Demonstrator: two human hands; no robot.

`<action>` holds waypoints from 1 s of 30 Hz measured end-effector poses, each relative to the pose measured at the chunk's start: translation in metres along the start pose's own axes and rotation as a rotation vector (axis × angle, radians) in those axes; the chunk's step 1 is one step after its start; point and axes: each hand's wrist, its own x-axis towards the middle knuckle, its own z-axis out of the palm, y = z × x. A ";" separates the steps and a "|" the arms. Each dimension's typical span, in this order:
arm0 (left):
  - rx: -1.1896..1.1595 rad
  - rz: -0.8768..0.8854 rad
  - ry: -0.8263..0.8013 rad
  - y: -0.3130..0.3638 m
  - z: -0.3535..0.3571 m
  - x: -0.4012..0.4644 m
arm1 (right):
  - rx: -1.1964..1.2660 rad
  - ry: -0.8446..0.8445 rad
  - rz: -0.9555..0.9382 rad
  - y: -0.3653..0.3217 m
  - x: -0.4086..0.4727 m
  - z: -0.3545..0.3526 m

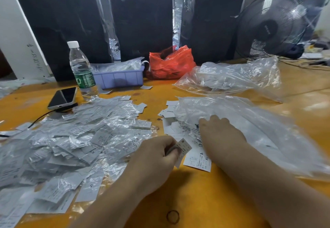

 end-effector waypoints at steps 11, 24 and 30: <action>-0.002 0.011 0.032 -0.001 -0.003 -0.002 | 0.044 0.092 0.063 -0.001 -0.014 -0.004; -0.283 -0.071 0.221 -0.010 -0.023 0.008 | 1.609 0.338 -0.458 -0.015 0.005 -0.011; -0.472 -0.170 0.232 -0.006 -0.029 0.009 | 1.650 0.216 -0.464 -0.038 0.023 -0.019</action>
